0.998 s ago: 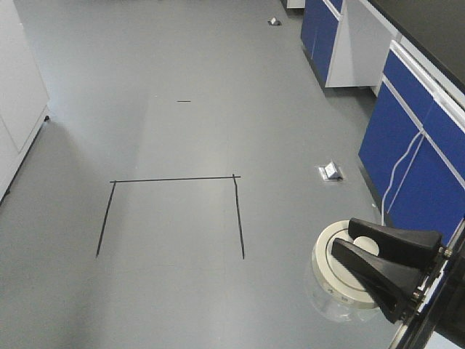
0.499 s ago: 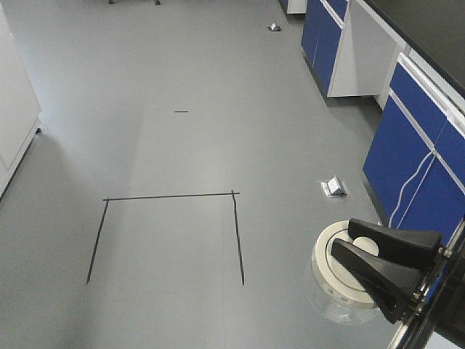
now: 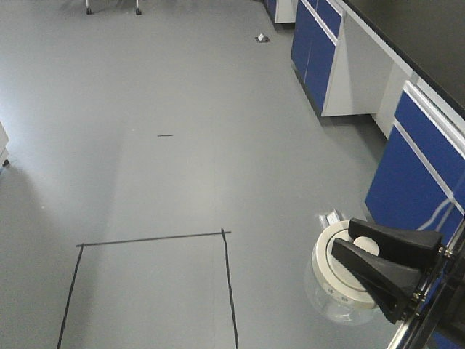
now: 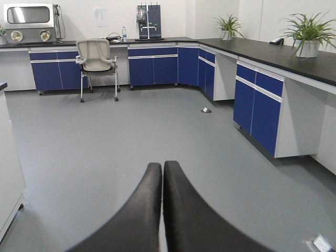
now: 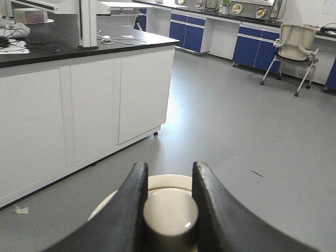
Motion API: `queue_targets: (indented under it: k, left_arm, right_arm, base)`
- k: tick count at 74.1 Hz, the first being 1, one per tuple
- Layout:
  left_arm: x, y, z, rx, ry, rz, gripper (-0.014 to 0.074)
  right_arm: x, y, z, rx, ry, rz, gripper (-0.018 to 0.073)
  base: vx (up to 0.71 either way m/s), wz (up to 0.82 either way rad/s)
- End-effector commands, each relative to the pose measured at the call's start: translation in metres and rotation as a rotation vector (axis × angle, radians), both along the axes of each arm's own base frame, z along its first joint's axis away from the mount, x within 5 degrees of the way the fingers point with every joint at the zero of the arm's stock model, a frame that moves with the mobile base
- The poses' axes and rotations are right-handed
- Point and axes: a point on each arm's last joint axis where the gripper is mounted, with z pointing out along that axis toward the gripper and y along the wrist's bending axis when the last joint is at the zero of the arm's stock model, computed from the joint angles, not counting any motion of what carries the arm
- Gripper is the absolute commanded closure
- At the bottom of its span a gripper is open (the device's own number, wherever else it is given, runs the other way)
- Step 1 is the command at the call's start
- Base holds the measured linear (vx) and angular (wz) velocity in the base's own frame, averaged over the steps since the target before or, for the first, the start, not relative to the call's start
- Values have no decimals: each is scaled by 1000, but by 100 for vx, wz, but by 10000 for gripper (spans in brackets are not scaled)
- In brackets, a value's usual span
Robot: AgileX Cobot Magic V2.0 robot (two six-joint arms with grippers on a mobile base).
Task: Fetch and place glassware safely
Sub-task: 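Drive the base away from the hood holding the jar in the right gripper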
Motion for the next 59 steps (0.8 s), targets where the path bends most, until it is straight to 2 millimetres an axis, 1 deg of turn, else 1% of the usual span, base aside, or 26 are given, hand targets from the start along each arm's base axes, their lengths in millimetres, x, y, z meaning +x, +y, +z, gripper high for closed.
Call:
queue_targets:
  k: [1,34,59]
  left_arm:
    - [0,-1,14,-14,-84,-19,603]
    - [0,-1,14,-14,-84,-19,603]
    - [0,-1,14,-14,-84,-19,603]
  right_arm:
    - [-1,1,13,49,-31,15,560]
    - [-1,1,13,49,-31,15,560]
    - [-1,1,13,49,-32,16,560]
  base:
    - [50,3]
    - [56,14]
    - [63,12]
